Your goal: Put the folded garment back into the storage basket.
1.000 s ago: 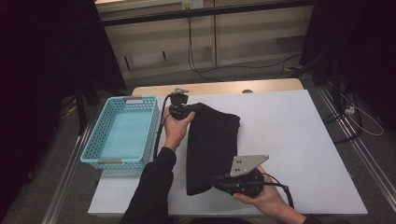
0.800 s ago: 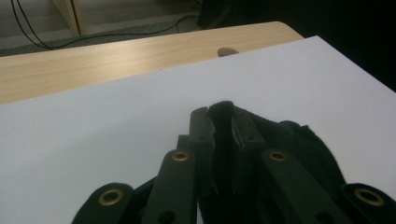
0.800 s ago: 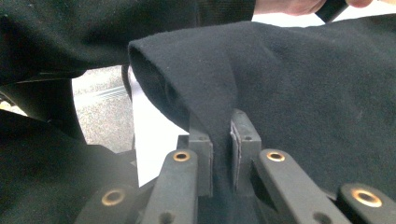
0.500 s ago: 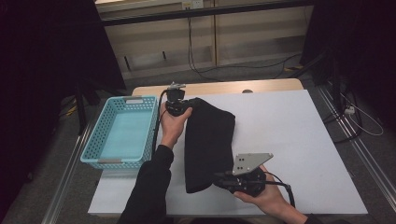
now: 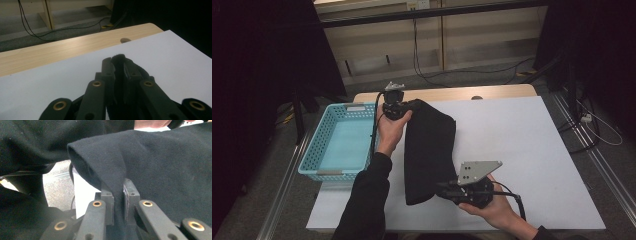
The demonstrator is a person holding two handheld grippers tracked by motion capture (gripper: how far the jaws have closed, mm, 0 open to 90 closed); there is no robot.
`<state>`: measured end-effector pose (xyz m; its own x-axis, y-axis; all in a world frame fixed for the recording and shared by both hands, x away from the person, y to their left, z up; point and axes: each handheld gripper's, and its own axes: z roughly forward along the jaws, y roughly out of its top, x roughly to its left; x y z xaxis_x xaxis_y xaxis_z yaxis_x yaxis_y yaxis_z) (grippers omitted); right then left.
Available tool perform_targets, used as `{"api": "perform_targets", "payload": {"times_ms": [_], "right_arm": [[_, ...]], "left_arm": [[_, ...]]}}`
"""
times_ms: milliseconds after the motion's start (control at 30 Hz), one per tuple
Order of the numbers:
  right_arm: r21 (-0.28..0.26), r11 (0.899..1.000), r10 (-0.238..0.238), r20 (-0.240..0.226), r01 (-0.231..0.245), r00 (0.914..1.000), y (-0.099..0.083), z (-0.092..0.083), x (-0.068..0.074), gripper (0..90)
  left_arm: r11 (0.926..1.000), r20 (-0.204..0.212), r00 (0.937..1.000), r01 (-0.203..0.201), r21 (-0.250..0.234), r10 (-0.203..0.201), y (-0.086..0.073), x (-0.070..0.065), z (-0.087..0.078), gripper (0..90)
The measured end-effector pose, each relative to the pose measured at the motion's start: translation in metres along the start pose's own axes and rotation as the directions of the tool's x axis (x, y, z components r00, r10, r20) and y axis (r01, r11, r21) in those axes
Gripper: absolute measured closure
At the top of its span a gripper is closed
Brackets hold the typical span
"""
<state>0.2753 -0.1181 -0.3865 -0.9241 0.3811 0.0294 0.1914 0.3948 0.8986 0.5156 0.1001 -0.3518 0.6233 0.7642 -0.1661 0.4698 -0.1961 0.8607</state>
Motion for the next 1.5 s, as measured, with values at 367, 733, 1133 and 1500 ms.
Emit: {"api": "perform_targets", "payload": {"times_ms": [367, 733, 1133, 1500], "right_arm": [[-0.023, 1.000, -0.003, -0.020, 0.003, 0.9998, 0.012, 0.007, -0.002, 82.2], [-0.049, 0.999, -0.019, -0.050, 0.017, 0.9986, 0.029, 0.020, -0.001, 82.3], [-0.058, 0.998, -0.037, -0.072, 0.032, 0.9967, 0.041, 0.035, 0.001, 82.3], [-0.092, 0.995, -0.049, -0.095, 0.040, 0.9943, 0.056, 0.050, 0.003, 82.3]], "left_arm": [[0.9999, -0.015, 0.9999, -0.002, -0.014, 0.002, 0.005, 0.012, -0.014, 81.5], [0.9986, -0.029, 0.9994, -0.019, -0.049, 0.017, 0.015, 0.022, -0.037, 81.5], [0.9960, -0.044, 0.9990, 0.003, -0.089, -0.007, 0.017, 0.039, -0.060, 81.6], [0.9964, -0.069, 0.9976, -0.004, -0.085, -0.002, 0.018, 0.053, -0.081, 81.5]]}}
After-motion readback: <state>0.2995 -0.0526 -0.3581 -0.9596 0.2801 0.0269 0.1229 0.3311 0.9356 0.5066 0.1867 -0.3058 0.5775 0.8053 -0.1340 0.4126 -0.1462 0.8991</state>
